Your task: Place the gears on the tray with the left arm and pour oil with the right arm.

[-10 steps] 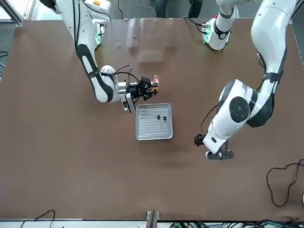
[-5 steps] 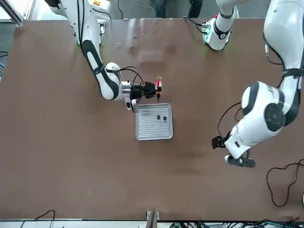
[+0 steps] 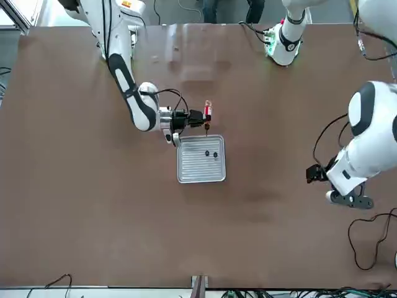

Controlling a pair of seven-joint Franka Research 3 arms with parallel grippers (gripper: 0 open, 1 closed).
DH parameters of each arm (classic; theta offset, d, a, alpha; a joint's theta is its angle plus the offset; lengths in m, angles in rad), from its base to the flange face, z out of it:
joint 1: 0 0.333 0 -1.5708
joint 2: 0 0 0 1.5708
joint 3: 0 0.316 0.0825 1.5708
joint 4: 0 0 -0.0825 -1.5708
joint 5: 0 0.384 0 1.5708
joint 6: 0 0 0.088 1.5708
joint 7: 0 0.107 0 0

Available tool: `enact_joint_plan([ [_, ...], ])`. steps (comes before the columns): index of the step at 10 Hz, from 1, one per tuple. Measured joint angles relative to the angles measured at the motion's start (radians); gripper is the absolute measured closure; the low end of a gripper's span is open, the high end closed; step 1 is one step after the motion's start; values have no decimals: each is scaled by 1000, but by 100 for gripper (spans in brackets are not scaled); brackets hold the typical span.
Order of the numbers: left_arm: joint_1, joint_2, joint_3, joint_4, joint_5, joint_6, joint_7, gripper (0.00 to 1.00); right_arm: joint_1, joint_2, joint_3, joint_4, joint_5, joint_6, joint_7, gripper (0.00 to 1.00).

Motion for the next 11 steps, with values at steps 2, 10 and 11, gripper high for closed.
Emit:
enact_joint_plan([
  [2,-25,-68,73,3,-51,-91,2,1,10,24,0,10,12,0,40,66],
  [10,-96,-253,219,-7,-74,-361,20,1,18,74,0,46,18,-2,220,66],
  [11,-96,-253,235,-8,-82,-363,30,1,18,77,0,46,18,-2,223,66],
])
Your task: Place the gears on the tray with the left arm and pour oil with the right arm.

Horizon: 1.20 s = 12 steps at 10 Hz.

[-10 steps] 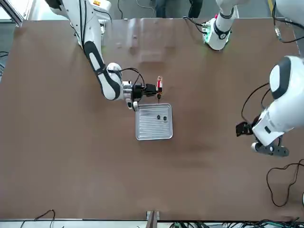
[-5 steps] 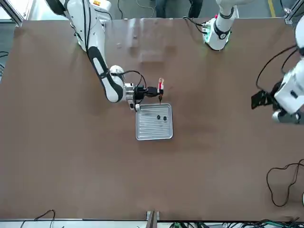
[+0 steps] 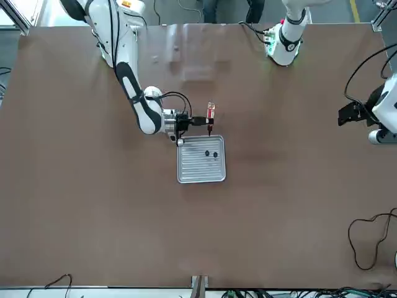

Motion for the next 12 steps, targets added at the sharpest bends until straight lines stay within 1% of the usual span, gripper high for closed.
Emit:
enact_joint_plan([
  [2,1,0,11,0,-4,-1,8,1,0,5,0,0,0,0,5,66],
  [9,1,0,9,0,-5,-2,8,1,0,21,0,0,0,0,15,66],
  [12,1,0,9,0,-5,-2,8,1,-2,12,-15,10,1,0,12,66],
])
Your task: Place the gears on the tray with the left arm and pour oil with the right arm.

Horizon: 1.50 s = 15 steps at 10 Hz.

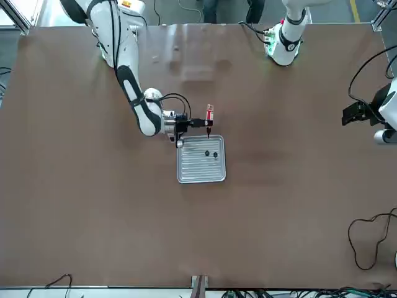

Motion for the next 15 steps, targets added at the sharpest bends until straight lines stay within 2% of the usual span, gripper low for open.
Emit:
enact_joint_plan([
  [2,0,0,0,0,0,0,0,1,-27,-62,-27,25,-59,1,1,66],
  [5,0,2,0,-8,-1,17,5,1,-170,-171,-44,29,-305,-1,-16,66],
  [7,2,4,0,-9,-1,29,10,1,-245,-208,-47,17,-367,-25,-78,66],
  [9,2,4,0,-9,-1,47,13,1,-327,-217,-48,-1,-467,-63,-196,66],
  [12,1,5,-1,-10,-1,60,16,1,-517,-216,-52,-16,-675,-178,-410,66],
  [15,-1,5,-2,-10,-2,62,16,1,-691,-217,-53,-16,-837,-276,-553,66],
])
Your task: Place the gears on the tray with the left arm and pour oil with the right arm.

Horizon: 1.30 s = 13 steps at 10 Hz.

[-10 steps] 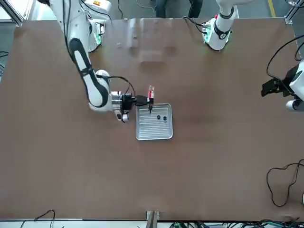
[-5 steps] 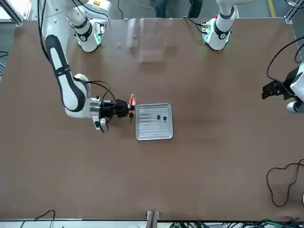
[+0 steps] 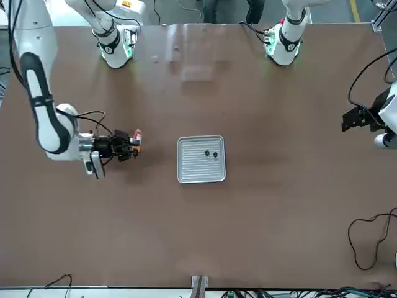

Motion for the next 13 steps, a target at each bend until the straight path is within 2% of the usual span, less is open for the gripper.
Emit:
enact_joint_plan([
  [4,-4,0,-3,-2,0,0,0,1,-181,11,0,-1,-121,-12,-412,66],
  [8,-7,0,-9,-5,-3,4,0,1,-284,53,0,35,-176,-9,-727,66],
  [11,-7,0,-9,-8,-7,4,0,1,-330,204,0,126,-184,-77,-938,66],
  [13,-7,0,-9,-9,-8,4,0,1,-354,256,0,162,-193,-96,-1022,66],
])
